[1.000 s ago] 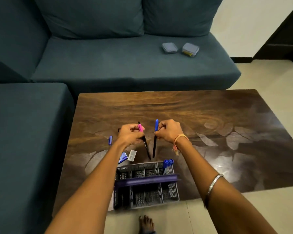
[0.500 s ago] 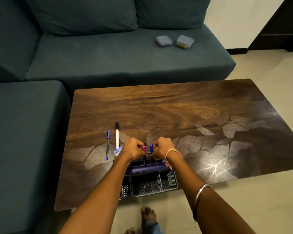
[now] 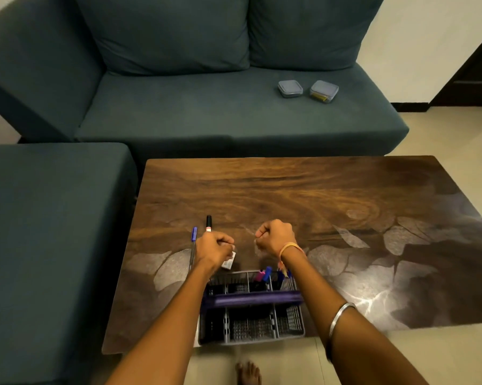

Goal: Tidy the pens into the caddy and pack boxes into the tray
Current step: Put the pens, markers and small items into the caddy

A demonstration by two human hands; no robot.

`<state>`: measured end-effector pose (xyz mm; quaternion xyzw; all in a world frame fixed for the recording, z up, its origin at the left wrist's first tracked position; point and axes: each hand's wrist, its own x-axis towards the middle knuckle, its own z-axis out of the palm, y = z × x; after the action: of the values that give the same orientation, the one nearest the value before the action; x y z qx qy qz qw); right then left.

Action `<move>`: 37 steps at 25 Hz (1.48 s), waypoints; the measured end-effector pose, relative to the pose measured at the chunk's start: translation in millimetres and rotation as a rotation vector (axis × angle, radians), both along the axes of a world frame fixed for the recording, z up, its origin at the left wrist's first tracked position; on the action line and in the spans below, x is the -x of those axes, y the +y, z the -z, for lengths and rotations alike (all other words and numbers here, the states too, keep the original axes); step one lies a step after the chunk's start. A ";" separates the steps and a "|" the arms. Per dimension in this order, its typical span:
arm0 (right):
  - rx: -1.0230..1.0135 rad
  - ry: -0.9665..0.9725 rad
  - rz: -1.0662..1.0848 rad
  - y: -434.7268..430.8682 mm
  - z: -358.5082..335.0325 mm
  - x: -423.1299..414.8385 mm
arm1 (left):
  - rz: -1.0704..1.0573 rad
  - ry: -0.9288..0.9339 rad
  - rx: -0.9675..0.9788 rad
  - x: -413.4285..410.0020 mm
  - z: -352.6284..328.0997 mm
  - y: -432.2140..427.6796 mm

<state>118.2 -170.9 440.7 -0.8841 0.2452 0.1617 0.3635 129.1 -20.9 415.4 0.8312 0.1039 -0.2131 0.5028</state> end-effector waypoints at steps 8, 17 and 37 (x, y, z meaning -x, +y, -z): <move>-0.108 0.032 -0.080 56.8 57.1 -76.8 | -0.316 -0.014 -0.118 -57.3 62.8 45.6; -0.048 0.210 -0.122 98.7 174.0 -94.5 | -0.109 0.123 -0.508 -70.7 145.7 68.7; -0.155 -0.081 0.042 57.5 14.5 -66.1 | -0.299 0.004 0.246 -61.0 16.2 46.0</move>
<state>184.3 -113.4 426.2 -0.8538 0.2358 0.1368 0.4436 190.1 25.2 399.2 0.7384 0.2004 -0.1487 0.6265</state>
